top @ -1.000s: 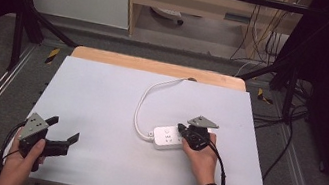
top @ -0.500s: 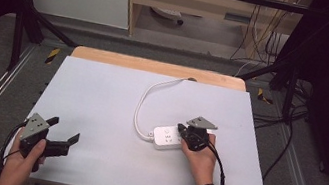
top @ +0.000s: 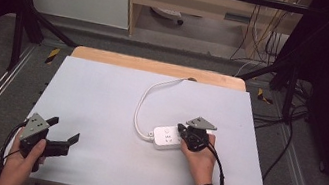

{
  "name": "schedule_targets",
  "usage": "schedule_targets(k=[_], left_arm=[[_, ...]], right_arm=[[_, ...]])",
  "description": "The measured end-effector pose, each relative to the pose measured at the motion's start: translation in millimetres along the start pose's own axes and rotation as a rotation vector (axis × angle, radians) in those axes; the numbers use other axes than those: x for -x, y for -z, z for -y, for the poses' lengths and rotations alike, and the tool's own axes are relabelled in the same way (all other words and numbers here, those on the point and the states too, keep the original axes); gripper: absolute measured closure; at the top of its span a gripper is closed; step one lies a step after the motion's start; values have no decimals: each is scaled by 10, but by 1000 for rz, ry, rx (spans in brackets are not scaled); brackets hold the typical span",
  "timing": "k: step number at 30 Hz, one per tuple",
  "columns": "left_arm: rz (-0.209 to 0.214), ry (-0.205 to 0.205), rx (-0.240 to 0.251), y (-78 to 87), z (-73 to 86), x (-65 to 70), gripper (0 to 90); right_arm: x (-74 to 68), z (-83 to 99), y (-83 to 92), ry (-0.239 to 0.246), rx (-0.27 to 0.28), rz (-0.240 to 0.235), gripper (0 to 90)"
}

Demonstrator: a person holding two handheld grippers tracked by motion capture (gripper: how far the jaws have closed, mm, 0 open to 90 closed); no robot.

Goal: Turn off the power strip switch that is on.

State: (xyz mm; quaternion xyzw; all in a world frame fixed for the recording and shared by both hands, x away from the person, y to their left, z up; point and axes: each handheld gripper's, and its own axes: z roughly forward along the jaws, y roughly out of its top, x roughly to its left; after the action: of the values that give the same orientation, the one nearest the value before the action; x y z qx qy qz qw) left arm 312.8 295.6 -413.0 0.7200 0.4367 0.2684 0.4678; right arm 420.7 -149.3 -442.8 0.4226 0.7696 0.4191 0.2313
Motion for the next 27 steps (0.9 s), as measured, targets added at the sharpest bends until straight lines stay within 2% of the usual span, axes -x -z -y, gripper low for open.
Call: schedule_targets(k=[27], left_arm=[[0,-3,-2,-1,0,5,62]], right_arm=[[9,-2,0,4,-5,-5,900]])
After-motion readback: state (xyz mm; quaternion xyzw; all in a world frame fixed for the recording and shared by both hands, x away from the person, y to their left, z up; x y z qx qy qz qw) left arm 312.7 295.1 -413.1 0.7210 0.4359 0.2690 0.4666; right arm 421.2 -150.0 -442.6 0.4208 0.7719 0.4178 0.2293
